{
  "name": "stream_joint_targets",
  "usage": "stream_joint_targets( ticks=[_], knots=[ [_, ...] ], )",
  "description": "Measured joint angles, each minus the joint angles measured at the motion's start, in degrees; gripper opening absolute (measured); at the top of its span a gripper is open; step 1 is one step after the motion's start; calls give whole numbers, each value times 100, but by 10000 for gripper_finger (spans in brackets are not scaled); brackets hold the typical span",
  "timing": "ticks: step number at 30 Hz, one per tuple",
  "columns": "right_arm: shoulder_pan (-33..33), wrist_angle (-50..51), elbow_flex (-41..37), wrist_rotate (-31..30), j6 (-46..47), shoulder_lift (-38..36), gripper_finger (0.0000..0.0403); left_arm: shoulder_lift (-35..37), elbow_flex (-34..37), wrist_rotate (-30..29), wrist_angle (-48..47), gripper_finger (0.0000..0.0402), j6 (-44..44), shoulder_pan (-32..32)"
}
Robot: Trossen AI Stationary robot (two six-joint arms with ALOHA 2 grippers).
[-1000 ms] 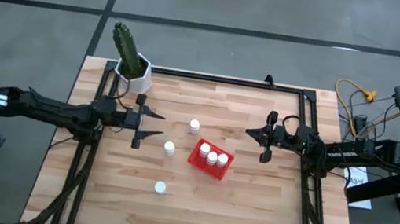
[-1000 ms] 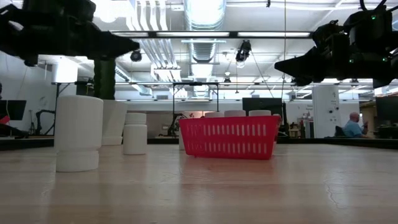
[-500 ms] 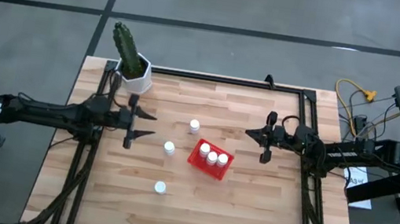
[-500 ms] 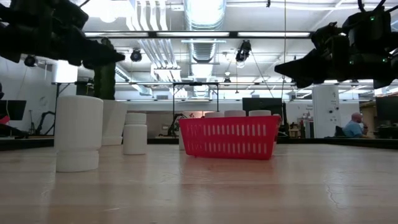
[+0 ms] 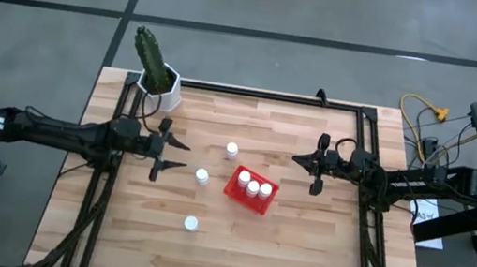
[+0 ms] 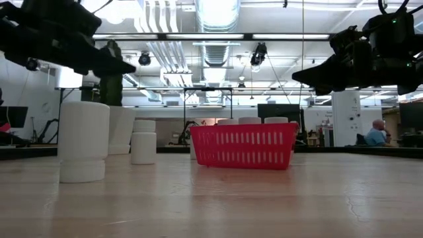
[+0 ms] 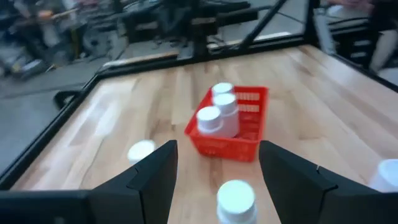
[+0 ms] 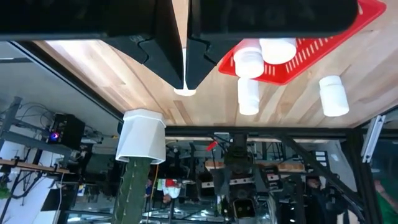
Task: Pick and place pill bottles into a basket
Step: Put the white pill bottle into the red bin
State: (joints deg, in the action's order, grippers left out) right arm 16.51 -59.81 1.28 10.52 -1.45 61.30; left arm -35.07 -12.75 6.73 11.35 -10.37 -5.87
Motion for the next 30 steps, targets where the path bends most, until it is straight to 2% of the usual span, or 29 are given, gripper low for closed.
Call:
stream_joint_targets(
  ticks=[5, 11, 19, 30],
  knots=[
    [2, 0, 0, 0, 123, 0, 8, -216, -315, 43, -177, 209, -356, 222],
    [2, 0, 0, -2, 137, 0, 9, -488, -902, 40, -1307, 209, -343, 476],
    [2, 2, 0, 0, 130, 0, 8, -866, -1431, 65, -2155, 209, 293, 918],
    [2, -2, 0, -2, 60, 0, 8, -1930, -1760, 202, -2080, 209, 1319, 1886]
  ],
)
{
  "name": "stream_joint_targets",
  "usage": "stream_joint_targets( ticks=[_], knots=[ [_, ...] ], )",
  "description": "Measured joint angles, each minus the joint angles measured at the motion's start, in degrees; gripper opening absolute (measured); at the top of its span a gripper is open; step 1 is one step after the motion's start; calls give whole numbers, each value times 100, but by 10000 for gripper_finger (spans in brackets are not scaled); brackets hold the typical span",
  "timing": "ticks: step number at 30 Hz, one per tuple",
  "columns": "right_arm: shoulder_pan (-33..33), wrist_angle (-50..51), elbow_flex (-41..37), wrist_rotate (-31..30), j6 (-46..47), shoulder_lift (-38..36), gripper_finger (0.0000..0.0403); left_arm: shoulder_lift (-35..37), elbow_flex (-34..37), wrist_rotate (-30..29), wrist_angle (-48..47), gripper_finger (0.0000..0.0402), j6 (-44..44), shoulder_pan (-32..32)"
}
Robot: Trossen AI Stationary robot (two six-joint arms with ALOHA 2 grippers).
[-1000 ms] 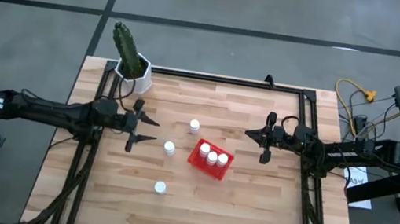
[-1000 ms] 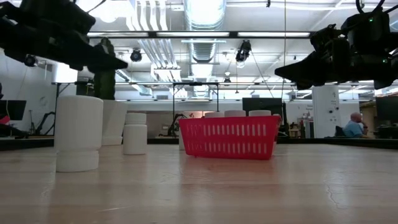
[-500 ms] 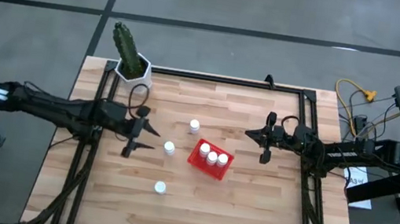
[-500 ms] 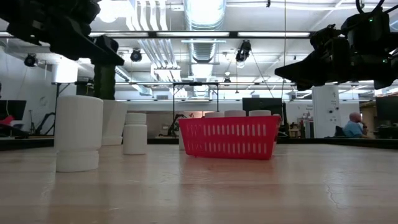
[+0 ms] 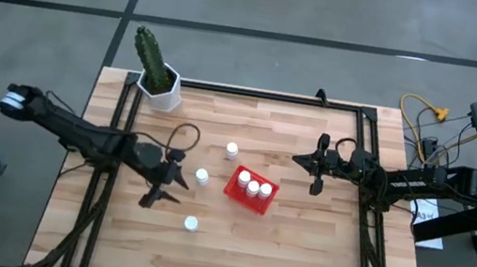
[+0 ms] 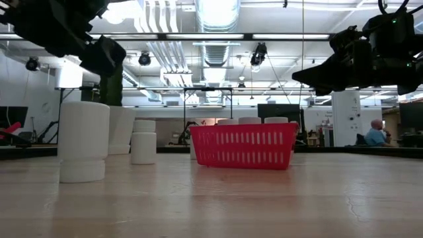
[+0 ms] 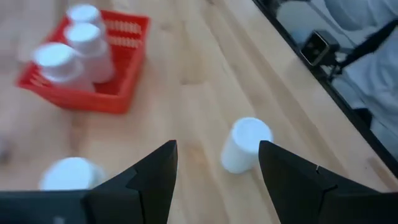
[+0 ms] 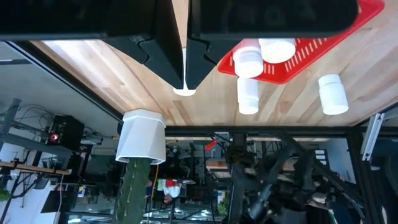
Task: Pick and place pill bottles into a basket
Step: Put the white pill bottle into the red bin
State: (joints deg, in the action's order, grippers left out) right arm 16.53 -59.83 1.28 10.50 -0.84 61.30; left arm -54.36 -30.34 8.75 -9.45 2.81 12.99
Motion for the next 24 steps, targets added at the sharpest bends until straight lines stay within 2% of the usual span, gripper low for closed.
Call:
stream_joint_targets(
  ticks=[11, 20, 24],
  knots=[
    [-2, 0, 0, 2, 107, 0, 8, -901, -5, -6, 1066, 209, 197, 532],
    [0, 0, 0, 2, 224, 0, 8, -1460, -5, -174, 1699, 209, 89, 678],
    [0, 1, 0, 2, 282, 0, 8, -1597, -103, 65, 1822, 209, -35, 678]
  ],
)
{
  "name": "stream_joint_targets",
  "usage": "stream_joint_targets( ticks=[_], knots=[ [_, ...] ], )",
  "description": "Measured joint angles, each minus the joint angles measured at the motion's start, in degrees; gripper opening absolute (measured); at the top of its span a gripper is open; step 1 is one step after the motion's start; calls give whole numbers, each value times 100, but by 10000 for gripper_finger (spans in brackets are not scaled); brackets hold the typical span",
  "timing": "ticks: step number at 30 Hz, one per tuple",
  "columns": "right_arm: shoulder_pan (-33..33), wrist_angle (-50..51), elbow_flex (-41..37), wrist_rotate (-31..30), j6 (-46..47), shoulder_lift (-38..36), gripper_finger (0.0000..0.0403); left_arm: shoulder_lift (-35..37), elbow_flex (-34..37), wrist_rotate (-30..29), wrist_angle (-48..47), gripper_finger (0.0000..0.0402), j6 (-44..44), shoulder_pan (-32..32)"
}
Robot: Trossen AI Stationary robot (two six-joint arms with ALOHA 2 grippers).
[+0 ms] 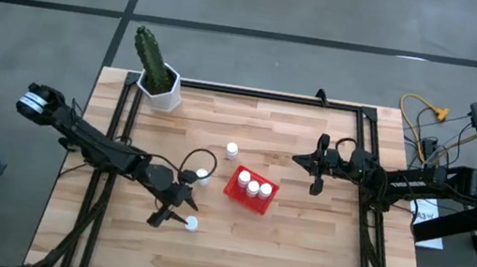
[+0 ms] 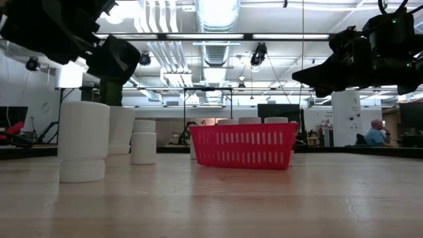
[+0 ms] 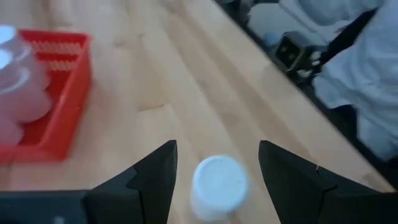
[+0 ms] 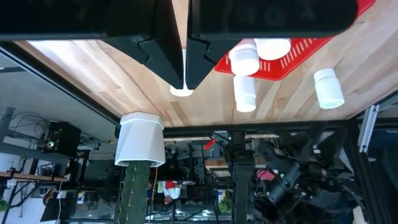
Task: Pick and place pill bottles into a basket
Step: Put the white pill bottle into the red bin
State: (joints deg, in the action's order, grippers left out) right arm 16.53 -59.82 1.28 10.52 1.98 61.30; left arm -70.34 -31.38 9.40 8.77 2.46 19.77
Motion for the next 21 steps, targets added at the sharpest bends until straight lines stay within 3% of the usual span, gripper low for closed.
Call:
stream_joint_targets(
  ticks=[8, 21],
  knots=[
    [-1, -1, 0, 1, 2, 0, 8, -84, -368, 408, -16, 209, -366, -13],
    [-2, -1, 0, 2, 3, -2, 9, -86, -387, 428, -26, 211, -433, -35]
  ],
)
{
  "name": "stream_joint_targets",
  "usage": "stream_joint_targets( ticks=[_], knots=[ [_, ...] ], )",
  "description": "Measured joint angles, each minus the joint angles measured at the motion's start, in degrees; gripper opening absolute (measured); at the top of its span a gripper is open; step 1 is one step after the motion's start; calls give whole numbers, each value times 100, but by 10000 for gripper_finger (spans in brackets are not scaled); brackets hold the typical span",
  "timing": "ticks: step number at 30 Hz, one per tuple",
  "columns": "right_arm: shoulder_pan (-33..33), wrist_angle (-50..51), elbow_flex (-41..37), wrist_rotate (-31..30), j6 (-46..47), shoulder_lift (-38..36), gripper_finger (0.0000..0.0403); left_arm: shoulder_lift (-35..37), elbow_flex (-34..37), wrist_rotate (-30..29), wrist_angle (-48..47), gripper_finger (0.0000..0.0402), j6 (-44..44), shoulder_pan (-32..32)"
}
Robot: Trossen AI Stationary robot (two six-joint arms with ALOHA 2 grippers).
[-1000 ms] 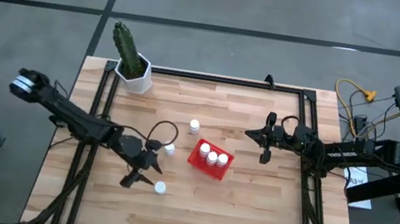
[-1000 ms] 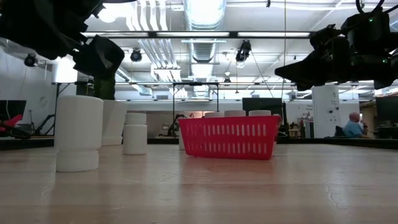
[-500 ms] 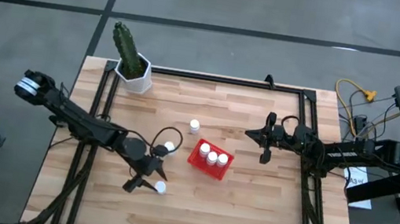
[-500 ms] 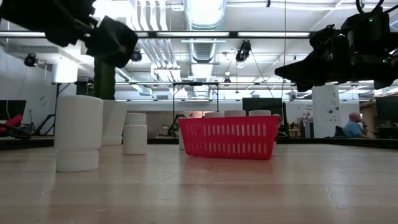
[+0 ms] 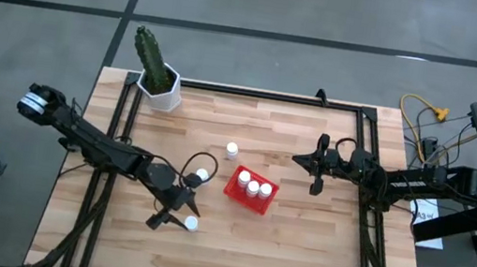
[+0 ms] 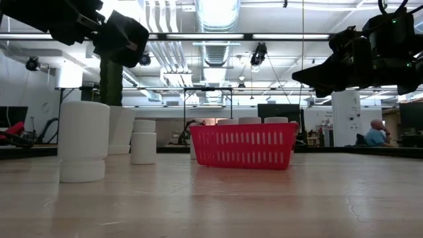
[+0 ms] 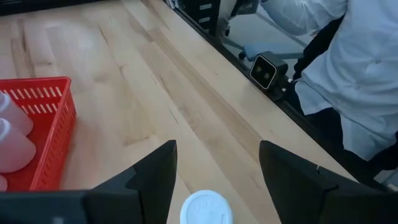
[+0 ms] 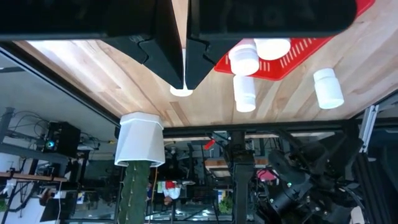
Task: Pick and place pill bottles into a basket
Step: Put the white pill bottle into the red bin
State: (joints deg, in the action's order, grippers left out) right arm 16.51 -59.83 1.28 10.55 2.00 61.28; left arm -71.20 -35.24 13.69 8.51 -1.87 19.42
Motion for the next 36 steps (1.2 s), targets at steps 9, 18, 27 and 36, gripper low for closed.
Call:
stream_joint_targets(
  ticks=[9, 18, 27, 36],
  knots=[
    [0, 0, 0, 2, 61, 0, 8, 0, 0, -53, -17, 274, 152, -185],
    [0, 2, 0, 15, 63, 1, 8, -2, 9, -402, -656, 293, -381, -179],
    [0, 77, 0, 15, 85, 0, 9, -59, 67, -346, -641, 293, -449, -166],
    [0, 127, 0, 14, 100, 0, 9, -654, 1, -155, -593, 293, -151, -5]
  ],
)
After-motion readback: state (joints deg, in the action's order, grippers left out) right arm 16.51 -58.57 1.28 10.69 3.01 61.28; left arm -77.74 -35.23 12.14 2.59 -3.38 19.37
